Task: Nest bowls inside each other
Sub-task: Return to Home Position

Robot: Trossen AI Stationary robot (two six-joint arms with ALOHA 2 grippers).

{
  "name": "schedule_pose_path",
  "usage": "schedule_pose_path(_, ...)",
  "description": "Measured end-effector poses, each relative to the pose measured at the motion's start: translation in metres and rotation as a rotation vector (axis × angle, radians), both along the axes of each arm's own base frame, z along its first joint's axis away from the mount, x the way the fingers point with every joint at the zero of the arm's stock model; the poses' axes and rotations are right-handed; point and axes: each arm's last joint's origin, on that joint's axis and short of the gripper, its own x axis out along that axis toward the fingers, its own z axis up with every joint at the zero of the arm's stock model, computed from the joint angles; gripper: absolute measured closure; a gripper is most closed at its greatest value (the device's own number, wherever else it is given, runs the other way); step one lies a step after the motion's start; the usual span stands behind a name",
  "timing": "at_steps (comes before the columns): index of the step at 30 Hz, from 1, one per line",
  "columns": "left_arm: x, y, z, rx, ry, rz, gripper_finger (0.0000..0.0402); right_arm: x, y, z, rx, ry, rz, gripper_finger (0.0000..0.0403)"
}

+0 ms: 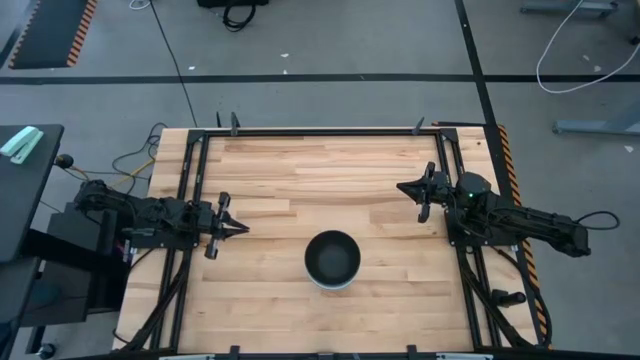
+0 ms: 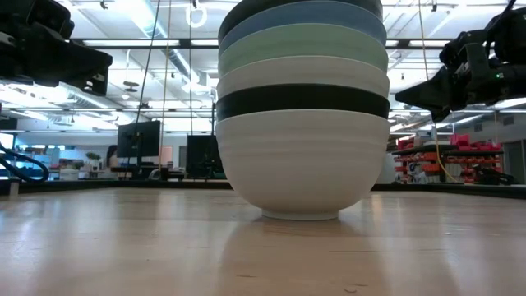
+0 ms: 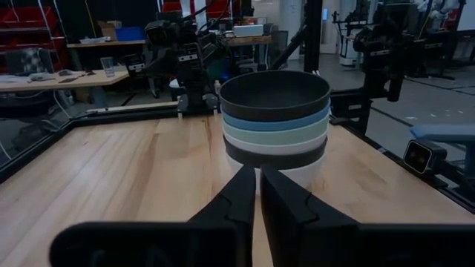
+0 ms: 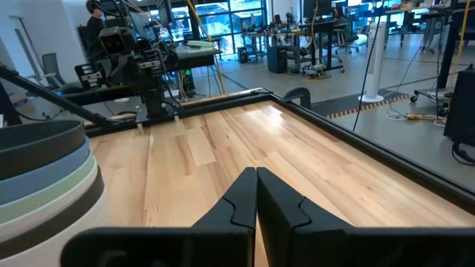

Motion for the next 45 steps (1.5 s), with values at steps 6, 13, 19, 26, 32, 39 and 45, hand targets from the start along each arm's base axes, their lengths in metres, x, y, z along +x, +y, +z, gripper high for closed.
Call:
schedule_pose_path(6,0.0000,0.0000,0.0000,0.000,0.000,-0.001,0.0369,0.0000,0.0000,0.0000,0.000,0.000,0.000,0.0385)
schedule_pose_path(13,0.0000,0.0000,0.0000,0.000,0.000,-0.002,0.0361,0.0000,0.0000,0.0000,0.000,0.000,0.000,0.0385)
schedule_pose_path(19,0.0000,0.0000,0.0000,0.000,0.000,-0.002,0.0368,0.0000,0.0000,0.0000,0.000,0.000,0.000,0.0385)
schedule_pose_path(26,0.0000,0.0000,0.0001,-0.001,0.000,-0.002,0.0374,0.0000,0.0000,0.0000,0.000,0.000,0.000,0.0385)
schedule_pose_path(32,0.0000,0.0000,0.0001,-0.001,0.000,-0.001,0.0365,0.0000,0.0000,0.0000,0.000,0.000,0.000,0.0385)
schedule_pose_path(39,0.0000,0.0000,0.0001,0.000,0.000,-0.001,0.0363,0.0000,0.0000,0.0000,0.000,0.000,0.000,0.0385)
schedule_pose_path(45,0.0000,0.0000,0.0001,-0.001,0.000,-0.001,0.0371,0.0000,0.0000,0.0000,0.000,0.000,0.000,0.0385)
